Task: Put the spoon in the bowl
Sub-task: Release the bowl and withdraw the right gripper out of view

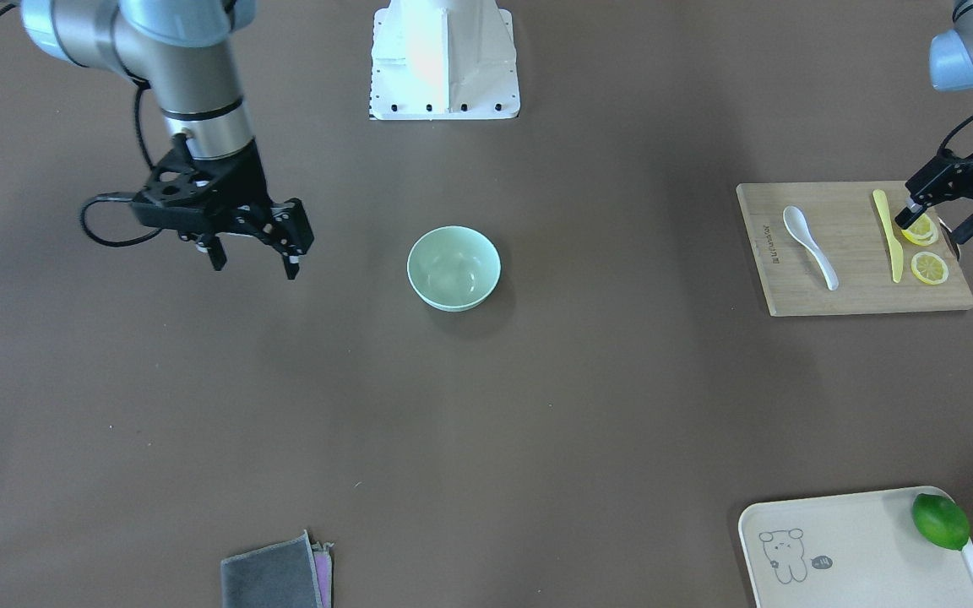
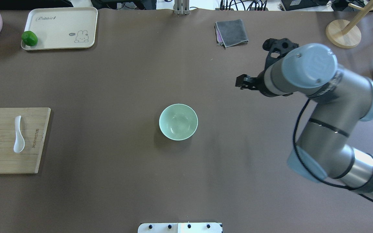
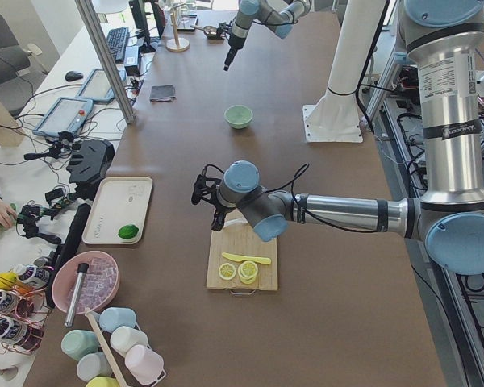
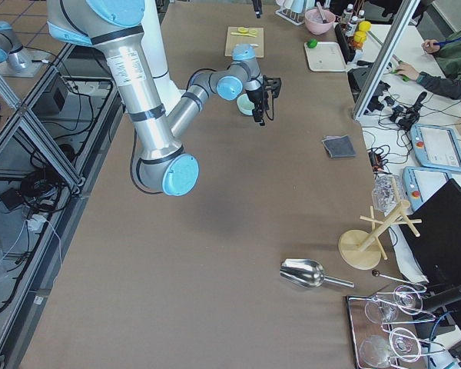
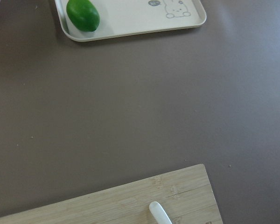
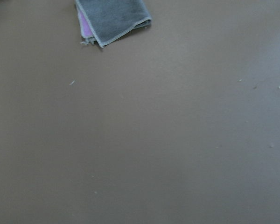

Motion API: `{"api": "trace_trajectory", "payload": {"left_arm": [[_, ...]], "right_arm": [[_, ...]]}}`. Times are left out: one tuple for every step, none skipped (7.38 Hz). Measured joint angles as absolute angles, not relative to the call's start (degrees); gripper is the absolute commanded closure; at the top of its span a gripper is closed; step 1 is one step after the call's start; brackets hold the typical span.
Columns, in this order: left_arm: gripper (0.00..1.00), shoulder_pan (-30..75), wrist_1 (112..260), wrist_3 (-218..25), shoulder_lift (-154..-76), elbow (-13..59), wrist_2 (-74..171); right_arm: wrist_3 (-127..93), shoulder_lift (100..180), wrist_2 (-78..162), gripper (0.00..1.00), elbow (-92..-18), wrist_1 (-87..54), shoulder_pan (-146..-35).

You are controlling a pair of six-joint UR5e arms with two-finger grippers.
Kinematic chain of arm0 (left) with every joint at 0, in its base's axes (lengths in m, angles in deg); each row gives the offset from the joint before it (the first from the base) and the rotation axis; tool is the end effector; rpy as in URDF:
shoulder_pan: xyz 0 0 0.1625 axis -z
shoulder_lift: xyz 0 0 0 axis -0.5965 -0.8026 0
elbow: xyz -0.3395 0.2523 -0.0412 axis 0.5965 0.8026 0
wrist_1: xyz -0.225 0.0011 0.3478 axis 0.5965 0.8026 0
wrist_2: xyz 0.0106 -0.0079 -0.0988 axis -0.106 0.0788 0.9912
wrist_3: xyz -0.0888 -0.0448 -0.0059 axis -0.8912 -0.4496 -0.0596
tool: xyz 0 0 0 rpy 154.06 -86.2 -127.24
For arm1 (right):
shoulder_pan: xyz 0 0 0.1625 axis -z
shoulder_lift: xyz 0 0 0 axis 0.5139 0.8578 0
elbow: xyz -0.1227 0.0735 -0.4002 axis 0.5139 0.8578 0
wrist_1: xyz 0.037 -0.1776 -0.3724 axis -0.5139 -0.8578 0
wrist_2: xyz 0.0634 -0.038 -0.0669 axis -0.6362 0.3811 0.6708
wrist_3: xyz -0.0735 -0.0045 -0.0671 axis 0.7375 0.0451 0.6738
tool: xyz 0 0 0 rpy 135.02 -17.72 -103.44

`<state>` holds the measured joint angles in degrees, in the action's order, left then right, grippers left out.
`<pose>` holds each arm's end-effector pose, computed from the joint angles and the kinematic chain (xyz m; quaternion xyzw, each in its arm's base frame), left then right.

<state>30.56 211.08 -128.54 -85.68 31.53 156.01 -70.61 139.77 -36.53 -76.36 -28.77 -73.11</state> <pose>0.1066 -0.4348 0.5552 0.1573 0.4794 -0.0378 0.8625 -0.3440 -0.4642 0.2805 0.1175 -0.3799 0.1382 0.9071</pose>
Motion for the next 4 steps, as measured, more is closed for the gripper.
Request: {"api": "trace_trajectory", "payload": {"left_arm": [[0.02,25.95,211.45,-135.24,-85.63,31.75,150.96],[0.02,21.13,211.57,-140.98,-85.59,31.89,145.24],[0.05,16.73,211.54,-145.00,-85.57,31.82,139.95],[0.12,13.96,211.46,-146.97,-85.53,31.57,136.69]], "right_arm": [[-62.10,145.30,-42.16,0.00,-79.04,-28.74,-79.08],[-51.78,150.60,-48.04,0.00,-80.60,-28.74,-86.14],[-40.49,154.83,-54.12,0.00,-80.63,-28.78,-93.63],[-30.10,157.84,-59.78,0.00,-79.32,-28.82,-100.52]]}}
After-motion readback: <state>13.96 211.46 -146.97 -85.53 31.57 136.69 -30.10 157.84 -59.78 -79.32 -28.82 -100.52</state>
